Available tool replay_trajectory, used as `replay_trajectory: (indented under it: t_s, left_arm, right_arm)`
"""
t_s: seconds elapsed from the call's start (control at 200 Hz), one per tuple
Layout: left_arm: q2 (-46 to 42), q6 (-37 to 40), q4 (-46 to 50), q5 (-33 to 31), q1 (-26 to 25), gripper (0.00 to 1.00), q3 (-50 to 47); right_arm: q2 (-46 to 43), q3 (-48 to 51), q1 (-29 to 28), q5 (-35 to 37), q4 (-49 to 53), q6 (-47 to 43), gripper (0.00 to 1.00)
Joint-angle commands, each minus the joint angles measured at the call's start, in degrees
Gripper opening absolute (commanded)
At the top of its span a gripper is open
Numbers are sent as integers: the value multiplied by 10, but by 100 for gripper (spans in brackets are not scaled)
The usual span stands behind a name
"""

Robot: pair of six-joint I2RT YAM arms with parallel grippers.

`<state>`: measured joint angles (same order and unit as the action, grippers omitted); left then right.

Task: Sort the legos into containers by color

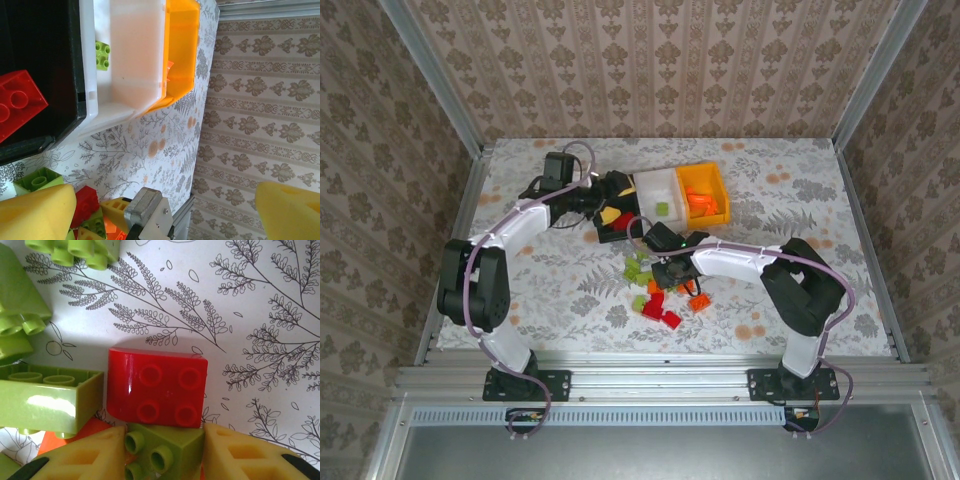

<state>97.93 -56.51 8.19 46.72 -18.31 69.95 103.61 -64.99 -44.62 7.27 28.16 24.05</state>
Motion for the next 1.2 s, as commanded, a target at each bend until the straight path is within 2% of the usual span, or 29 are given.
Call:
replay_trajectory:
  t_s: [0.0,0.23,0.43,0.63,0.745,0.925,1.195]
  left_arm:
    - [5,11,10,6,10,94,16]
    - [-4,7,5,7,26,94,14]
    - [-4,1,-2,9,35,94,11]
    - [-7,-1,-4,10,55,94,12]
    - [-11,3,-2,8,77,94,12]
    - [-11,15,14,-1,119,94,17]
    - [-2,9,7,0,149,95,14]
  right_arm:
    - [-27,14,2,17,-10,3,37]
    - [-47,30,2,18,-21,17,30]
    - [-87,41,2,41,-9,22,30]
    - [-95,-18,27,56,19,-11,31]
    - [-54,-88,68,60,16,-43,31]
    - [64,-232,120,65,22,-77,31]
    - [215,-412,134,74,70,-101,32]
